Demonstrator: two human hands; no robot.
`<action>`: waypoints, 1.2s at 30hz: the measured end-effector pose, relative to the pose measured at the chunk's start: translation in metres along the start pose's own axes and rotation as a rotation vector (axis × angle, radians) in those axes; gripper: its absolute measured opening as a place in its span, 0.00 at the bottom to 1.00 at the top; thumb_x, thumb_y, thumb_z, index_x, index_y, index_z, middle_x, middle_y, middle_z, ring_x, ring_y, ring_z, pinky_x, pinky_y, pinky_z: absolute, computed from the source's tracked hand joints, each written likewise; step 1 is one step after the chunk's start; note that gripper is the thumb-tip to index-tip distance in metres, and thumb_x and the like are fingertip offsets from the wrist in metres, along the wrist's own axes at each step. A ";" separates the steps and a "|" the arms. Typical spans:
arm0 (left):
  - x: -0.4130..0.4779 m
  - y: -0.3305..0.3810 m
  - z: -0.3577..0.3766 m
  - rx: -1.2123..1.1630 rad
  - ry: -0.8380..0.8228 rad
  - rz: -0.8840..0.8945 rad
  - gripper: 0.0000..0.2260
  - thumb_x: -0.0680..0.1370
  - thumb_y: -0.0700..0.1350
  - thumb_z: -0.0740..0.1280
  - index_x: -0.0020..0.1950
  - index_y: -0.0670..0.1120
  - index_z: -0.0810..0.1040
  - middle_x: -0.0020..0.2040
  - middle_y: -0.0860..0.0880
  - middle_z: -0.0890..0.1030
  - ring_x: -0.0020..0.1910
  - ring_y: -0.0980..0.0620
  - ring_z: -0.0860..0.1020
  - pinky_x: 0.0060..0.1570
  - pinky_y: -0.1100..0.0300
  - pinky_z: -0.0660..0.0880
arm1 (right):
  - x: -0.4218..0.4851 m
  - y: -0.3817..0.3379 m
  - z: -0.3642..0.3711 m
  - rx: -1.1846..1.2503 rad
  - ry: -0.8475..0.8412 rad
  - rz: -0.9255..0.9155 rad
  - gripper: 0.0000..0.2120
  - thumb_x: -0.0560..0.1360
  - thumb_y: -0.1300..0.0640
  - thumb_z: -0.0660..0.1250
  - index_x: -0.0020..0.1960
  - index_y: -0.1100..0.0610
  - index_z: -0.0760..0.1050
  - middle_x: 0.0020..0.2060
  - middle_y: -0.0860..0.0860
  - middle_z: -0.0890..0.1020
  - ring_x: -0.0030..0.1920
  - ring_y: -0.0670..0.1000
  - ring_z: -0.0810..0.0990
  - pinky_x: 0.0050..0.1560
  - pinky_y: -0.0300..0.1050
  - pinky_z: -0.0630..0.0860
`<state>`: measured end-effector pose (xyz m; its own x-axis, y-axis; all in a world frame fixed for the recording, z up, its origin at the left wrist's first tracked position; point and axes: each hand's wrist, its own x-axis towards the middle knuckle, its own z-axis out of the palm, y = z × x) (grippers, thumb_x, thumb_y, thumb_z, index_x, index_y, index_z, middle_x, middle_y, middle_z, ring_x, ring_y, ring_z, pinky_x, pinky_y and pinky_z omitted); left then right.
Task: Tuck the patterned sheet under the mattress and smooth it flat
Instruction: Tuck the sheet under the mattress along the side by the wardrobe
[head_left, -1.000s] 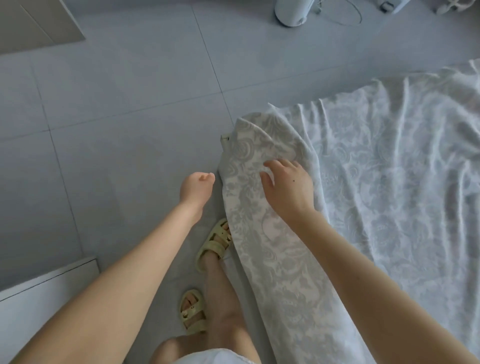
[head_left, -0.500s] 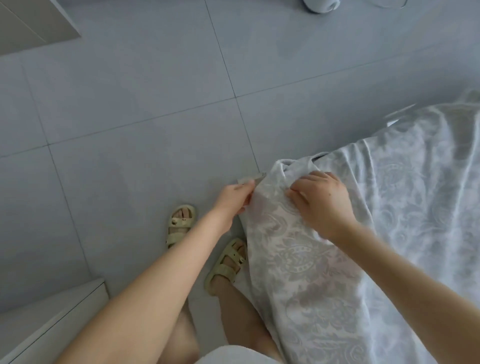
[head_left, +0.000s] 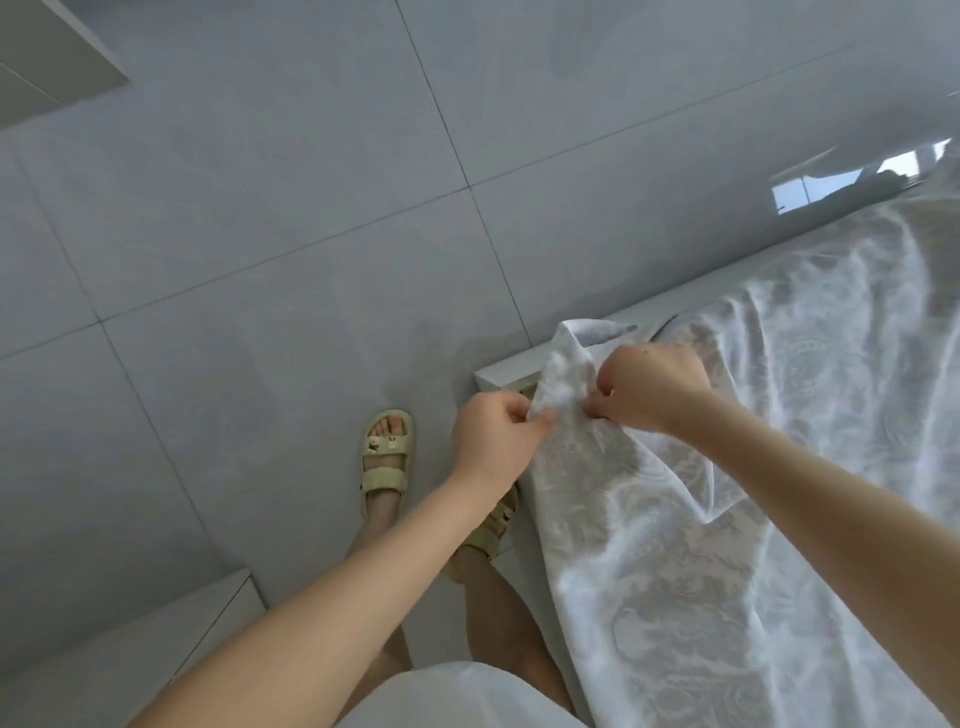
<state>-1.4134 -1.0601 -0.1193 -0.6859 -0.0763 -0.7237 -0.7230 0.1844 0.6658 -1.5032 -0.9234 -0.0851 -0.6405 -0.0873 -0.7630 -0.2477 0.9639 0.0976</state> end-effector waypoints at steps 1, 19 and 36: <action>-0.009 0.006 -0.009 -0.005 -0.006 0.027 0.15 0.72 0.47 0.73 0.35 0.36 0.79 0.35 0.38 0.81 0.34 0.39 0.77 0.35 0.50 0.73 | -0.003 -0.005 -0.001 0.005 -0.008 0.001 0.16 0.74 0.46 0.64 0.32 0.54 0.73 0.29 0.47 0.75 0.33 0.49 0.74 0.29 0.39 0.61; 0.056 -0.061 -0.087 0.564 0.174 -0.221 0.17 0.78 0.51 0.61 0.62 0.41 0.73 0.60 0.41 0.78 0.61 0.40 0.75 0.56 0.51 0.71 | 0.070 0.007 -0.017 -0.007 0.153 0.009 0.21 0.78 0.47 0.60 0.69 0.51 0.69 0.67 0.51 0.73 0.66 0.56 0.69 0.65 0.51 0.63; 0.100 -0.003 -0.015 0.626 -0.123 0.108 0.07 0.76 0.41 0.62 0.48 0.49 0.79 0.42 0.51 0.79 0.41 0.50 0.76 0.37 0.60 0.67 | 0.074 0.049 -0.039 -0.021 0.672 -0.159 0.10 0.70 0.58 0.63 0.42 0.59 0.83 0.40 0.57 0.83 0.39 0.62 0.81 0.40 0.48 0.69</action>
<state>-1.4813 -1.0828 -0.1908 -0.7108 0.0808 -0.6987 -0.4396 0.7244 0.5310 -1.5912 -0.8929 -0.1123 -0.9052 -0.3707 -0.2080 -0.3856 0.9220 0.0345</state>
